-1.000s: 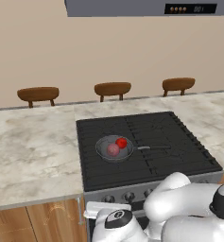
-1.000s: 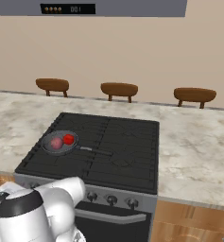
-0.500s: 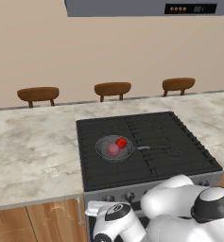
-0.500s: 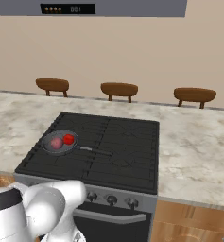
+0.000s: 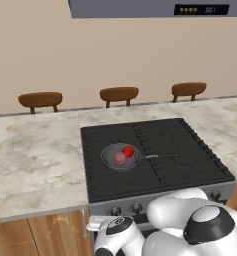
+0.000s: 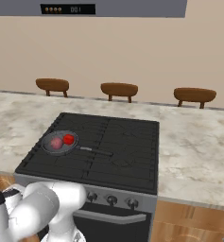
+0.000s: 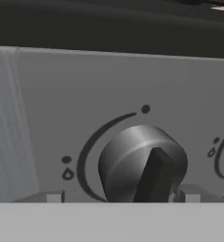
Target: Place the pan on the front left burner on the stove. Then place the tomato and the onion in the pan and turn on the front left burner.
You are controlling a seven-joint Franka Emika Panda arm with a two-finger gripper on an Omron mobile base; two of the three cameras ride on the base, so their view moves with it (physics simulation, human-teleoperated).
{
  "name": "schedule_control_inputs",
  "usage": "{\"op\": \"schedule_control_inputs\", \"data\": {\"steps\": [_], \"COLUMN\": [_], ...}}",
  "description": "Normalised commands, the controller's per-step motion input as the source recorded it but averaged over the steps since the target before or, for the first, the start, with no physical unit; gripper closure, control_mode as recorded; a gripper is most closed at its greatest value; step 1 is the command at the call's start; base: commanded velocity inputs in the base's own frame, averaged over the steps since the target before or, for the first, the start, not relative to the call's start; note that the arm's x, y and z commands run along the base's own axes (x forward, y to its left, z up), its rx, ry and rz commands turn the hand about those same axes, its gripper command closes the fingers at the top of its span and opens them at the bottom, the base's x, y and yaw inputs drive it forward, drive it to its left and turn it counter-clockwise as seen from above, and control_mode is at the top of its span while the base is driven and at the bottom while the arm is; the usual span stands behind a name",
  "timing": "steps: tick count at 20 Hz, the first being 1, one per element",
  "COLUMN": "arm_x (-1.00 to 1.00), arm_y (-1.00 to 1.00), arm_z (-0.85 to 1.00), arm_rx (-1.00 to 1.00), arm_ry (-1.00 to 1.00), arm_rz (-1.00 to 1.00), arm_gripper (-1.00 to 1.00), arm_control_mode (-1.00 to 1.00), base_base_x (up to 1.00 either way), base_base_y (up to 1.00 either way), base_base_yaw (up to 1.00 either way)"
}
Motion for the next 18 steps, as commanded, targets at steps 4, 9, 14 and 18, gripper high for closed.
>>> {"op": "schedule_control_inputs", "data": {"steps": [4, 9, 14, 18], "arm_x": [0.0, 0.0, 0.11, 0.17], "arm_y": [0.0, 0.0, 0.0, 0.0], "arm_z": [0.0, 0.09, 0.44, 0.54], "arm_rx": [-0.03, -0.11, -0.2, -0.3], "arm_ry": [-0.05, -0.13, -0.23, -0.24], "arm_rz": [0.0, 0.0, 0.01, 0.06], "arm_gripper": [1.0, 1.0, 1.0, 1.0], "arm_control_mode": [-1.0, -1.0, -1.0, -1.0], "base_base_x": [0.0, 0.0, 0.0, 0.0], "base_base_y": [0.0, 0.0, 0.0, 0.0], "base_base_yaw": [0.0, 0.0, 0.0, 0.0]}}
